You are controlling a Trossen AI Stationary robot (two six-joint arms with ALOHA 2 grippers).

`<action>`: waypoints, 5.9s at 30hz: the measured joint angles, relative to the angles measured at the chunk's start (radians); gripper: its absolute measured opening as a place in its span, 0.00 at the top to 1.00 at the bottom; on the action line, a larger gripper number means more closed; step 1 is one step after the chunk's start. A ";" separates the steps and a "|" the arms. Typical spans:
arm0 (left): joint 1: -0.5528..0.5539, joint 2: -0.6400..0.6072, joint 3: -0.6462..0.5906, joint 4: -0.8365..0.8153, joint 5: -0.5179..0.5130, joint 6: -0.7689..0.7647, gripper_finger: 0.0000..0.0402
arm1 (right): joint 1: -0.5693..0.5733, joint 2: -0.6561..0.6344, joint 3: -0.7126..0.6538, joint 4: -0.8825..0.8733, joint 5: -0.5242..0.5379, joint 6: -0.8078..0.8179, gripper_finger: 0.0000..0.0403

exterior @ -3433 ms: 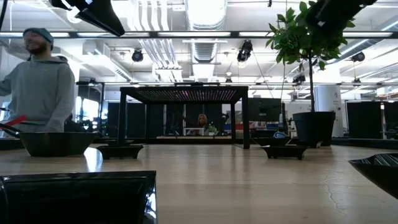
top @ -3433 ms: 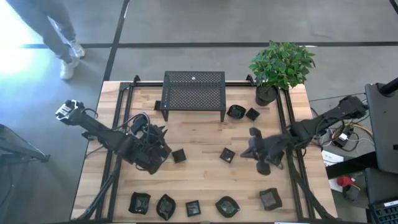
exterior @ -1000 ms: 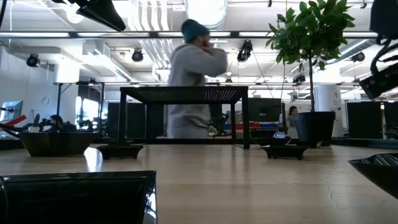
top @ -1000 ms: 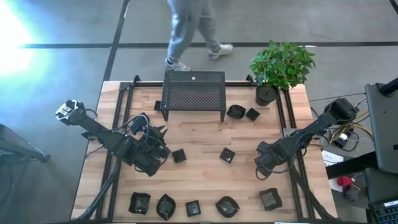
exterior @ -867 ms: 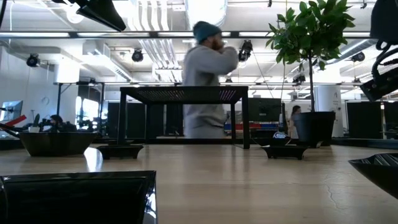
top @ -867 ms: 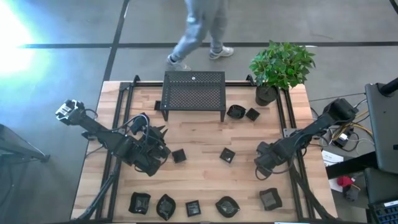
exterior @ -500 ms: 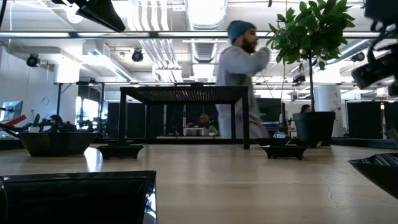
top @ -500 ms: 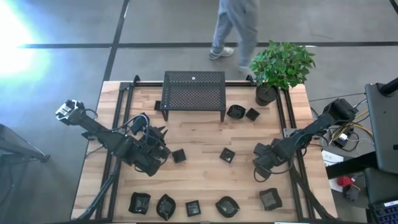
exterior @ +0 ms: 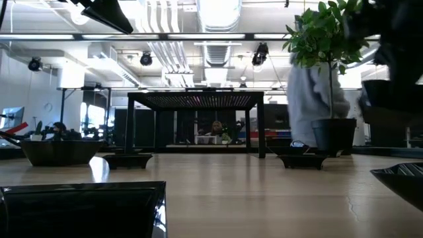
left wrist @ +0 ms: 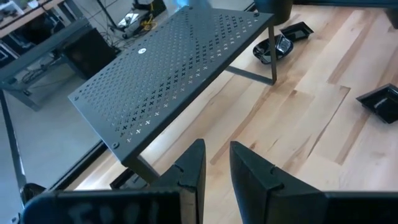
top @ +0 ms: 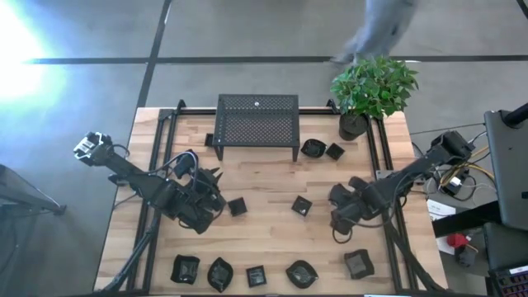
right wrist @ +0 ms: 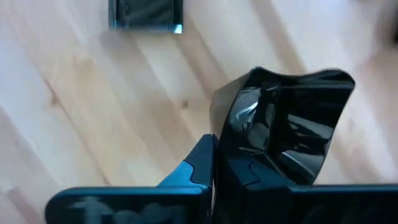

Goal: Pick & Place Mini shaped plates
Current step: Stack the black distorted square plate on top of the other black distorted square plate

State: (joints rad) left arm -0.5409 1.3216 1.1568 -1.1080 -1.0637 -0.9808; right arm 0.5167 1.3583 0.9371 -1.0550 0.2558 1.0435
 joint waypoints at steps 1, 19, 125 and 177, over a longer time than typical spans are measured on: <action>0.000 0.000 0.000 0.005 0.000 0.012 0.83 | -0.009 0.013 0.014 -0.006 0.014 -0.025 0.98; 0.020 0.043 0.000 0.294 -0.042 0.416 0.83 | -0.083 0.480 0.430 -0.259 0.369 -0.512 0.98; 0.315 0.274 0.002 0.860 0.731 1.658 0.83 | -0.081 0.500 0.521 0.134 0.395 -1.384 0.98; 0.315 0.274 0.000 0.827 0.730 1.652 1.00 | -0.084 0.473 0.521 0.156 0.401 -1.390 0.68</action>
State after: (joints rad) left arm -0.2256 1.5951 1.1569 -0.2810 -0.3341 0.6709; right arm 0.4323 1.8317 1.4586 -0.8989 0.6565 -0.3470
